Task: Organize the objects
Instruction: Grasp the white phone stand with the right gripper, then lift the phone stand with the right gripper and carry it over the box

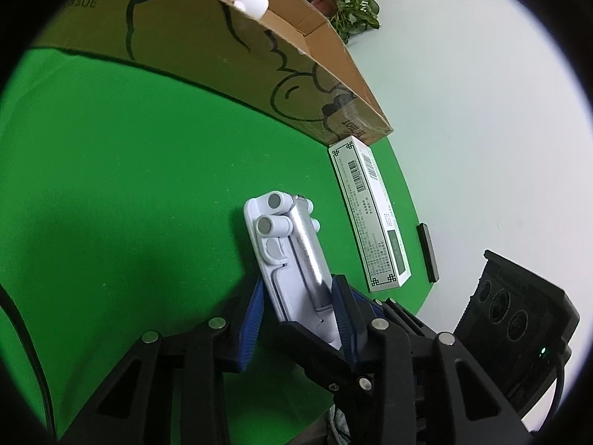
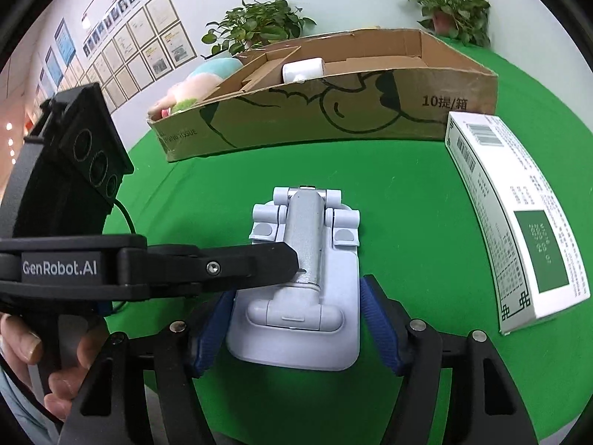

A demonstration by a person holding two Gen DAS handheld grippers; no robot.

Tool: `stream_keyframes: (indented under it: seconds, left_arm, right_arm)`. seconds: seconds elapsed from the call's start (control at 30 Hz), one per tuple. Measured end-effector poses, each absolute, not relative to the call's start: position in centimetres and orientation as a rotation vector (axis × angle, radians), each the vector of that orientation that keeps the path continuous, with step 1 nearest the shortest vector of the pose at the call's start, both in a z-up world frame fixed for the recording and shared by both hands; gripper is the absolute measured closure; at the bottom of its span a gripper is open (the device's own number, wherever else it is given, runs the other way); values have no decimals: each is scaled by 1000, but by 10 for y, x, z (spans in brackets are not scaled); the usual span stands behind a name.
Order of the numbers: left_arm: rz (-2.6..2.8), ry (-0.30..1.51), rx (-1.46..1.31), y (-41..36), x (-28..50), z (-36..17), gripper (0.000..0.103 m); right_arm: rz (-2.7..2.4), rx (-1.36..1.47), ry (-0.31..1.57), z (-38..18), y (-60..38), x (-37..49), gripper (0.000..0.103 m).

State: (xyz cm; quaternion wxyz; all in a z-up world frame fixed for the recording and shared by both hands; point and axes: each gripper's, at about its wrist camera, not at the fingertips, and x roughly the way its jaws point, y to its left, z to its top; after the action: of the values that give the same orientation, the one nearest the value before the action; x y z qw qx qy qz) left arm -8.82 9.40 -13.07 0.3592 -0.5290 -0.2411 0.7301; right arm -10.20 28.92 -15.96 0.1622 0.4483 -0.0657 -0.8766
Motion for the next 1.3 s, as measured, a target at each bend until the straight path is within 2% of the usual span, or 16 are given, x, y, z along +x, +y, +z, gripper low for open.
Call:
stream_keyframes:
  seconds: [0.33, 0.5, 0.53, 1.3]
  left_arm:
    - [1920, -569, -1303, 90, -83, -111, 79]
    - [1935, -552, -1288, 84, -82, -106, 80]
    - [1937, -556, -1283, 82, -82, -105, 91]
    - [1958, -477, -1233, 70, -95, -84, 90]
  right_arm:
    - [-2516, 1258, -185, -151, 284, -86, 38]
    - [-2509, 1246, -190, -147, 280, -87, 39]
    - [-2507, 1247, -192, -146, 279, -87, 39]
    - [-2562, 1221, -183, -126, 263, -93, 39]
